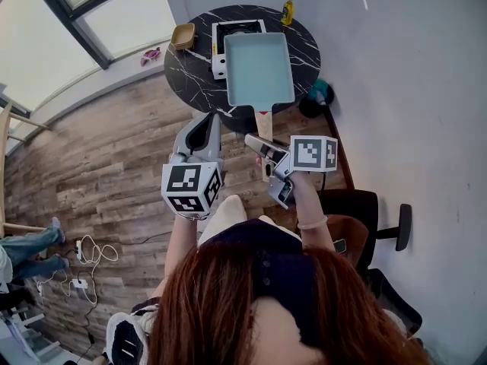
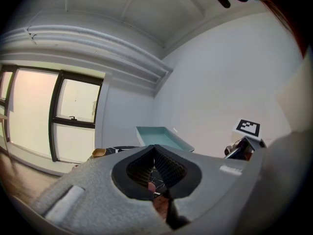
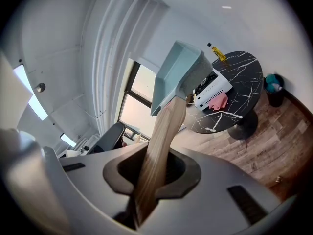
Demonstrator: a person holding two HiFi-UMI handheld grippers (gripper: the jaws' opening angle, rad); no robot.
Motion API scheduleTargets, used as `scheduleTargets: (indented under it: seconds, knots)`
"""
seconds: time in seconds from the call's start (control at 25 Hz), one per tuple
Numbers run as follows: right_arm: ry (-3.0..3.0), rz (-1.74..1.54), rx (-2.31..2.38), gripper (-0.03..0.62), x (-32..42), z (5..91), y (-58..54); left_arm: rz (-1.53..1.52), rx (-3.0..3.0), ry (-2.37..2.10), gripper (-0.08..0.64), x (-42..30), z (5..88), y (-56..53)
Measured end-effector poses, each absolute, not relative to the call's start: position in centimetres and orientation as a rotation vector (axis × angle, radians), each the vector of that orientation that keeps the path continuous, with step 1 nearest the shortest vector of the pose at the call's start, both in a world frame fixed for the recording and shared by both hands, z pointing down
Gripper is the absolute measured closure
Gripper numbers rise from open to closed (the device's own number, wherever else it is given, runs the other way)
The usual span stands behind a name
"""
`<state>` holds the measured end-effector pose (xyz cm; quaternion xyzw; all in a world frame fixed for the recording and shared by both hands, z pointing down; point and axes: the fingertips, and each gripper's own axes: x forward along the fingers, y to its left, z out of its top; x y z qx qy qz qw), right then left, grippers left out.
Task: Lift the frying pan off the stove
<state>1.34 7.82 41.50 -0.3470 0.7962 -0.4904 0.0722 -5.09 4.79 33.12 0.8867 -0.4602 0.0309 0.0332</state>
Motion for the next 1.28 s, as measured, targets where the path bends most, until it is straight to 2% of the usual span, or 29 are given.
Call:
scheduleTargets:
  seconds: [1.28]
  knots:
    - [2.386,-1.512,-1.056,0.531,1.3,41.4,8.9,0.148,2.679,-1.423,0.548,-5.6,34.3,5.0]
